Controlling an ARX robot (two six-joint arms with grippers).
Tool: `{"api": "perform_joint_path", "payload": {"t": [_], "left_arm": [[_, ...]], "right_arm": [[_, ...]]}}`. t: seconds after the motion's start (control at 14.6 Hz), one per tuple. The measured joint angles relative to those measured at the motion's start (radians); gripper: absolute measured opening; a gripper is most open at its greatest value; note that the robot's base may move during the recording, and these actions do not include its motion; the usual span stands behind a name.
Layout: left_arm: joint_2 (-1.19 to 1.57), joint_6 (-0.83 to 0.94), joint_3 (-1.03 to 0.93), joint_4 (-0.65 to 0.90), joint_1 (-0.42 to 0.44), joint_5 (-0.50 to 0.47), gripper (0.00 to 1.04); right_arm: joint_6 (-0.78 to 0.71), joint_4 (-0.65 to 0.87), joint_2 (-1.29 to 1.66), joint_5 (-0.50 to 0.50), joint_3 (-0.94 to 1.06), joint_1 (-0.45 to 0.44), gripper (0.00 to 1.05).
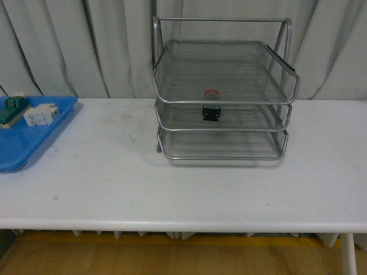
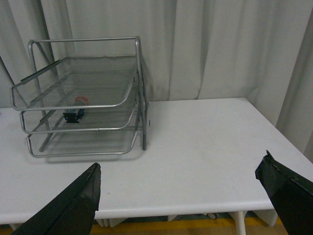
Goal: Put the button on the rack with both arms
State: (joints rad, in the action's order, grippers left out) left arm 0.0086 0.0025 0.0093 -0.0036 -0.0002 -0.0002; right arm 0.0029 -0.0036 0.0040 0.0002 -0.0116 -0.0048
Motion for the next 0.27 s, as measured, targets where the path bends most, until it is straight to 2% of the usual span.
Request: {"api": "perform_joint_path", "payload": {"t": [0.27], "left_arm": [[0.000, 0.000, 0.000, 0.000, 0.000, 0.000, 0.98]], "right_arm": [[0.000, 0.000, 0.000, 0.000, 0.000, 0.000, 0.98]]}}
